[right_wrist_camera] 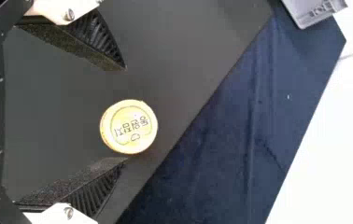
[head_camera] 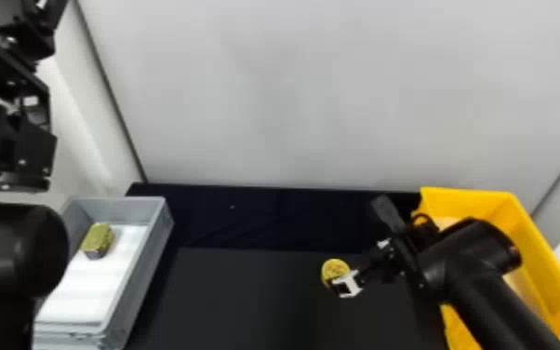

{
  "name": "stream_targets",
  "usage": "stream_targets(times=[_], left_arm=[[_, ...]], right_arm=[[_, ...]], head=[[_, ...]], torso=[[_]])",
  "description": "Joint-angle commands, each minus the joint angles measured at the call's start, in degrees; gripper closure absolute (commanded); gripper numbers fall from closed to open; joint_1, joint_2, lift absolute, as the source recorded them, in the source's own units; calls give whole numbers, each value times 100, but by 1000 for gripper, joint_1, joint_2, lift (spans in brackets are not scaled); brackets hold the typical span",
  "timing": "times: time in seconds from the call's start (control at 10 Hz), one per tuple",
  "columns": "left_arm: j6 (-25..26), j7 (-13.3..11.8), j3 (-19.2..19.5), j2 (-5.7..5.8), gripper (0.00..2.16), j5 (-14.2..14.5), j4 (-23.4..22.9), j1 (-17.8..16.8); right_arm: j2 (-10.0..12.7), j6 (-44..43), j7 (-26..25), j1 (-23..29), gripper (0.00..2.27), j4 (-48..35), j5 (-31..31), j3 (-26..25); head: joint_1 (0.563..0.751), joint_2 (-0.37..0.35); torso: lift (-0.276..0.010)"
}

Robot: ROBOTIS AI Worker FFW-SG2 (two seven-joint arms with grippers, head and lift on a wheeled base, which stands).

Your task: Pick up the round yellow can and place it in the yellow rectangular box

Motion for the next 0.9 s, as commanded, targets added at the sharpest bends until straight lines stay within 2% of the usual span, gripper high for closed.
stream_targets(times=[0.0,0.4,0.8], left_arm=[[-15,-30,-41,9,111,0,26,-62],[-67,-48,-94,9,111,0,87,-123],[-164,-48,-164,-9,111,0,184,-176]], right_arm=[[-6,-487,-209,-94,96,368,-47,126],[29,-768,-517,-252,53,921,-39,144],[240,-1094,-702,-357,45,1370,-100,91]], head=[[663,54],[663,54],[663,54]], torso=[[1],[1],[1]])
